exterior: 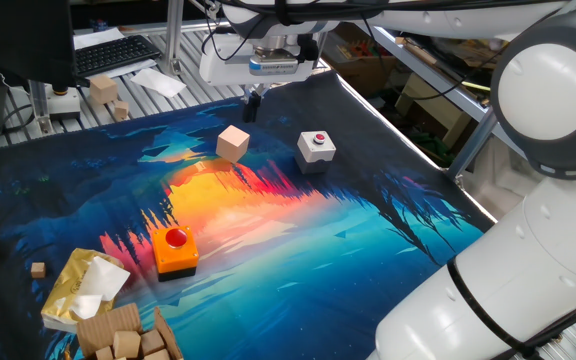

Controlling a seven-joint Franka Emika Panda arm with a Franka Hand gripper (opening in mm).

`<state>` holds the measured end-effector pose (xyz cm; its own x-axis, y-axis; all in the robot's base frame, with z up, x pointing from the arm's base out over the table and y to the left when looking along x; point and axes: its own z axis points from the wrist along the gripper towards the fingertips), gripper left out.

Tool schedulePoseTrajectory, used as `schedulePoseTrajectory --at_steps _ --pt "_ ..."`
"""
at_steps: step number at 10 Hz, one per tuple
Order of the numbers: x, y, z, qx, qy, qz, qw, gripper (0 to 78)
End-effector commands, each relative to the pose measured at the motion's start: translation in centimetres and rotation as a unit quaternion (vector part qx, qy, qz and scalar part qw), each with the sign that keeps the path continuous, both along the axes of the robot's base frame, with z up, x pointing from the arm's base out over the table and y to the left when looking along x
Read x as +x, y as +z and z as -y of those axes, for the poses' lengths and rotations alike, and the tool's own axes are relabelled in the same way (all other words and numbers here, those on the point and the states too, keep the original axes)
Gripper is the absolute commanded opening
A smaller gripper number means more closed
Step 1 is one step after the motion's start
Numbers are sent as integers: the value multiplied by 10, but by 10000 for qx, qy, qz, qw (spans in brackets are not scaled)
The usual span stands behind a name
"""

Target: Pick up one small block

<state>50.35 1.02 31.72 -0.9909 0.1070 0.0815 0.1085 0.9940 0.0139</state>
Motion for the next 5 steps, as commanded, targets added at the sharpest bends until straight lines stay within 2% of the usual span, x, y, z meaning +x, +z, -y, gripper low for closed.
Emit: schedulePoseTrajectory --at_steps 1,5 --pt "29 5 -6 210 -512 15 9985 0" --pt "29 -2 -6 208 -506 40 9985 0"
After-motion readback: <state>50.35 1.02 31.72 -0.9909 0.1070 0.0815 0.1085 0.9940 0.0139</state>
